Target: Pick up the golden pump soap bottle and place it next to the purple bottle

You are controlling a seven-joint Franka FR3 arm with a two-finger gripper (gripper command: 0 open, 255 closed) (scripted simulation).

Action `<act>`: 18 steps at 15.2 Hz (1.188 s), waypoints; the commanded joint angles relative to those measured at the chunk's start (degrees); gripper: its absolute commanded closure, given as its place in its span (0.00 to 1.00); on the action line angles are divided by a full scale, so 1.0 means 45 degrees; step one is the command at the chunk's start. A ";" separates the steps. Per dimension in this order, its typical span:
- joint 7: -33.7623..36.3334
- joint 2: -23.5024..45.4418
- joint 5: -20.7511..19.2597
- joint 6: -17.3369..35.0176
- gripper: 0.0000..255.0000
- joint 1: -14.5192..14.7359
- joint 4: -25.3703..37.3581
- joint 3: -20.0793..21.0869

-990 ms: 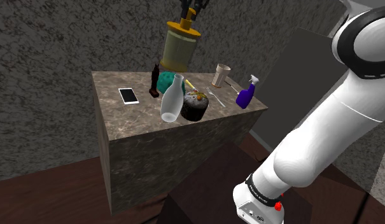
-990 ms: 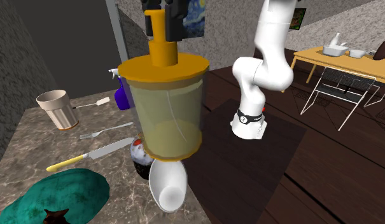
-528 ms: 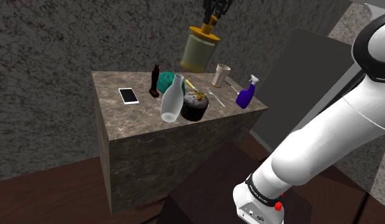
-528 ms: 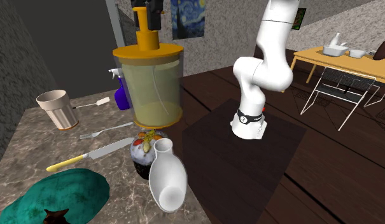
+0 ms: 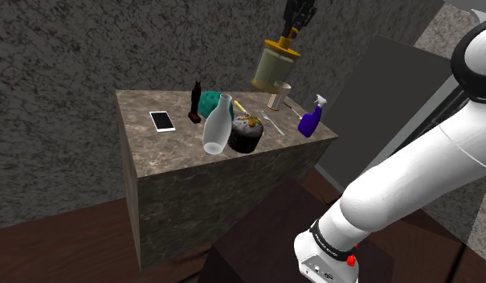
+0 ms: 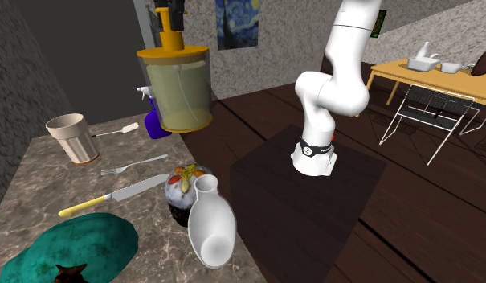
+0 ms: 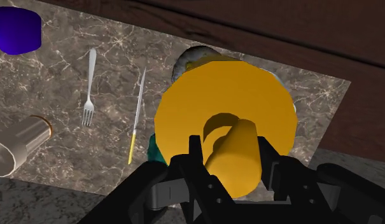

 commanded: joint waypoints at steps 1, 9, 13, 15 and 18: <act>-0.0708 0.0062 -0.0013 -0.0108 1.00 -0.0258 0.0175 -0.0430; -0.3357 0.0574 0.0048 -0.0274 1.00 -0.1261 0.0811 -0.2086; -0.4740 0.1218 0.0252 -0.0434 1.00 -0.1816 0.1554 -0.2942; -0.5451 0.1649 0.0425 -0.0547 1.00 -0.2127 0.2046 -0.3372; -0.6368 0.2311 0.0731 -0.0737 1.00 -0.2565 0.2803 -0.3920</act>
